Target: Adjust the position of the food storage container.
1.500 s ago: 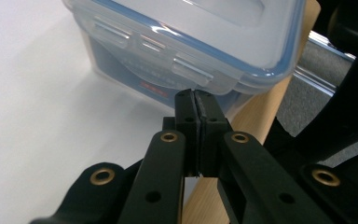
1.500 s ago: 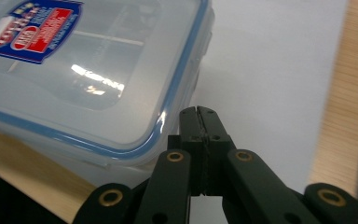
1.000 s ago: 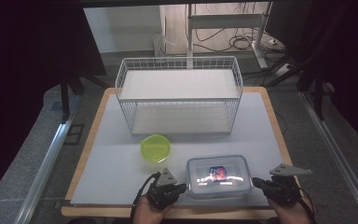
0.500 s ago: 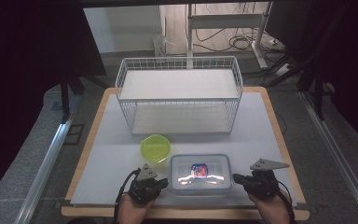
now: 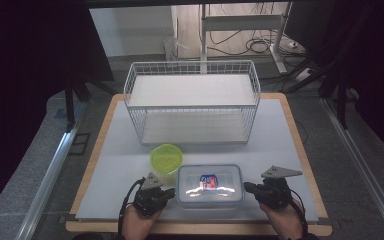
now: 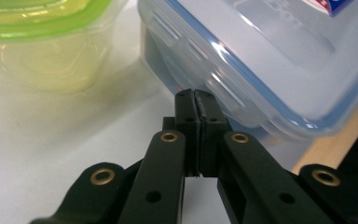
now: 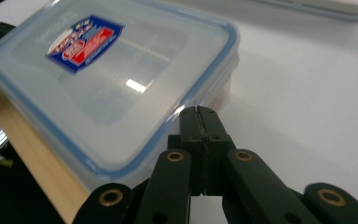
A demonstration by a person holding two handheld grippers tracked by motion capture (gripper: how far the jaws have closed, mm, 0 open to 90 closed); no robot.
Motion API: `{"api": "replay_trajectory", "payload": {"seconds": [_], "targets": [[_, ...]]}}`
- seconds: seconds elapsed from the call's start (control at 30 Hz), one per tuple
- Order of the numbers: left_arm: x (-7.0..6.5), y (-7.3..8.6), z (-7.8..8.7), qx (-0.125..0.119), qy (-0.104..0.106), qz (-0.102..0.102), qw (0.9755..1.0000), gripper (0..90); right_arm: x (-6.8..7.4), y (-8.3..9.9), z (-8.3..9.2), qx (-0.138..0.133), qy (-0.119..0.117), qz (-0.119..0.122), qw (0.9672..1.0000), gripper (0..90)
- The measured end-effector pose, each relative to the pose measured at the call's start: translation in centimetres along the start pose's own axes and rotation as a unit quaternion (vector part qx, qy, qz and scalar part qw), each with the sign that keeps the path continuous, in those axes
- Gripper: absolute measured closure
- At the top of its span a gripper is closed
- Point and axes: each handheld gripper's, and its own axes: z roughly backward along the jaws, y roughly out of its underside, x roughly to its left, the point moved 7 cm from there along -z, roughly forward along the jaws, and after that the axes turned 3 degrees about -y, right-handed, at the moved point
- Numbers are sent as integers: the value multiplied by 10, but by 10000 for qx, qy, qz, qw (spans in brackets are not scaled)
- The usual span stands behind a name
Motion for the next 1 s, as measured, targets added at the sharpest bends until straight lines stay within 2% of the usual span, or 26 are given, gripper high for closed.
{"api": "replay_trajectory", "payload": {"seconds": [0.2, 0.23, 0.3, 0.37, 0.4, 0.47, 0.5, 0.6, 0.7, 1.0], "targets": [[-9, 9, 5, 58, 120, -49, 9999, 898, 5, 14, 3, 235, 116, 109, 9996, 900], [-15, 13, 6, 103, 172, -120, 9997, 897, 6, 16, 3, 259, 129, 103, 9995, 900], [-20, 18, 6, 167, 116, -223, 9995, 898, 8, 21, 2, 362, 89, 63, 9993, 900], [-22, 20, 5, 194, 142, -196, 9995, 898, 11, 26, -1, 451, 121, 78, 9989, 900], [-22, 20, 5, 202, 93, -229, 9995, 899, 14, 27, -3, 448, -34, 66, 9990, 900], [-21, 20, 5, 203, 62, -248, 9995, 898, 16, 27, -4, 468, 57, 74, 9989, 900], [-20, 18, 6, 176, 15, -234, 9996, 898, 17, 25, -5, 500, 188, 140, 9985, 900], [-16, 16, 7, 145, -39, -197, 9997, 898, 16, 23, -9, 466, 153, 52, 9988, 900], [-10, 14, 7, 155, -151, -165, 9996, 898, 17, 19, -14, 483, 199, 124, 9986, 900], [10, 7, 8, 149, -341, 15, 9993, 898, 20, 11, -29, 511, 82, 64, 9986, 900]]}}
